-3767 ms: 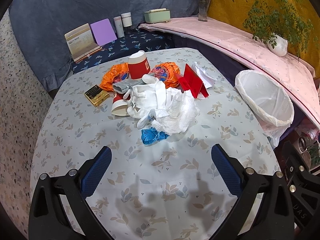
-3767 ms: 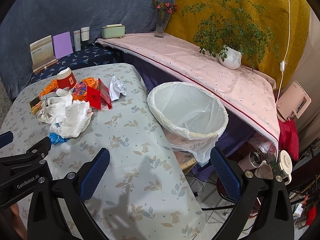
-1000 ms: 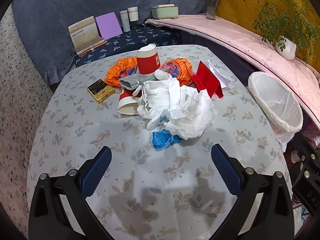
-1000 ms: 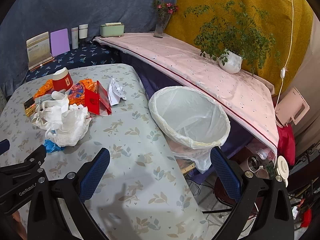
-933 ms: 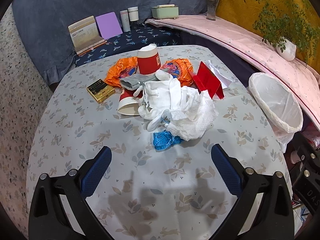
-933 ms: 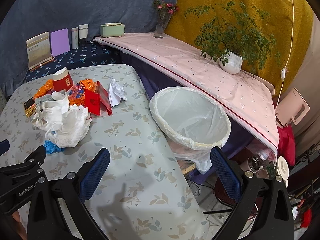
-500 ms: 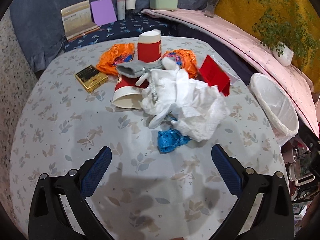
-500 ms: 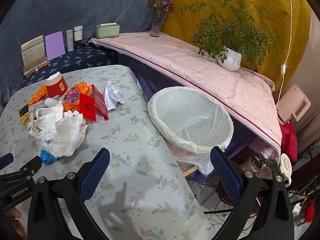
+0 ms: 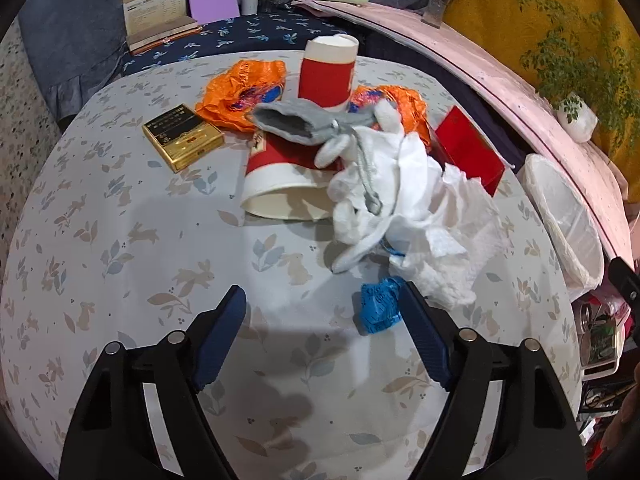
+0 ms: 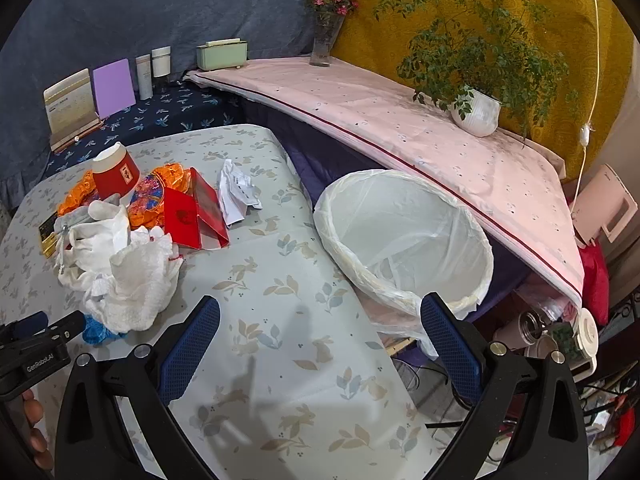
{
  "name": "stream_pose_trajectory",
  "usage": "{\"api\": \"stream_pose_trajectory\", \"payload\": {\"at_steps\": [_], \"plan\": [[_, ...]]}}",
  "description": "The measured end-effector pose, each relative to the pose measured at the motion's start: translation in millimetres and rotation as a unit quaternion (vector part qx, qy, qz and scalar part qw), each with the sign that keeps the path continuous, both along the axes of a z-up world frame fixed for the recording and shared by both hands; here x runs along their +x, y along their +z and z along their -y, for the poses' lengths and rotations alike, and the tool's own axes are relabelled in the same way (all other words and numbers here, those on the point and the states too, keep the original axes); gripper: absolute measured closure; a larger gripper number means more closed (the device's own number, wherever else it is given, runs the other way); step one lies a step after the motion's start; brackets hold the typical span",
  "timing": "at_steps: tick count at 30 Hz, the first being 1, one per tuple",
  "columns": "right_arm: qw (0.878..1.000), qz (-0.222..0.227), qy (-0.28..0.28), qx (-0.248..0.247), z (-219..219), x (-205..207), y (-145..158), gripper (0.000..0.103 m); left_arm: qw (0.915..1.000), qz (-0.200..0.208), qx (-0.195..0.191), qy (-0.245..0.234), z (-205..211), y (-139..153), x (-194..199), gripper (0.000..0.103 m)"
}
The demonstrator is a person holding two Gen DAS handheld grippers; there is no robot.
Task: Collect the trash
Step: 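Reach left tool toward white gloves while right tool grasps white tissue paper, then grasp white glove with left tool while right tool lifts tissue toward white bin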
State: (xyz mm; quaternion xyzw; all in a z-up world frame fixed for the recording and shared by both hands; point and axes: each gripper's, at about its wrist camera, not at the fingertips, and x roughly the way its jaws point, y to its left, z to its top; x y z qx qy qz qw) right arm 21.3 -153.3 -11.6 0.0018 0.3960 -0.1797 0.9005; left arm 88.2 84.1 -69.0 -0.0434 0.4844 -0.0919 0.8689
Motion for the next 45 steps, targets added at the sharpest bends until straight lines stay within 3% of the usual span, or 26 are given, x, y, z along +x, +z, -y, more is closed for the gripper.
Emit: {"api": "stream_pose_trajectory", "payload": {"at_steps": [10,20,29,31,33,45], "plan": [[0.999,0.001,0.040,0.036,-23,18,-6,0.008,0.9993,0.038,-0.004,0.000,1,23,26,0.027],[0.991,-0.010,0.118,0.062,-73,49,-14,0.028,0.9988,0.045,0.006,0.017,-15,29,29,0.027],[0.982,-0.043,0.158,0.089,-107,72,-41,0.062,0.9984,0.041,0.018,0.035,-29,28,31,0.026],[0.981,-0.050,0.164,0.096,-108,75,-47,0.085,0.9985,0.040,0.018,0.033,-30,27,31,0.026],[0.979,-0.050,0.164,0.111,-105,74,-47,0.099,0.9987,0.037,0.017,0.030,-30,25,30,0.026],[0.988,0.016,0.103,0.113,-46,53,2,0.100,0.9998,0.020,-0.005,0.001,2,19,27,0.025]]}}
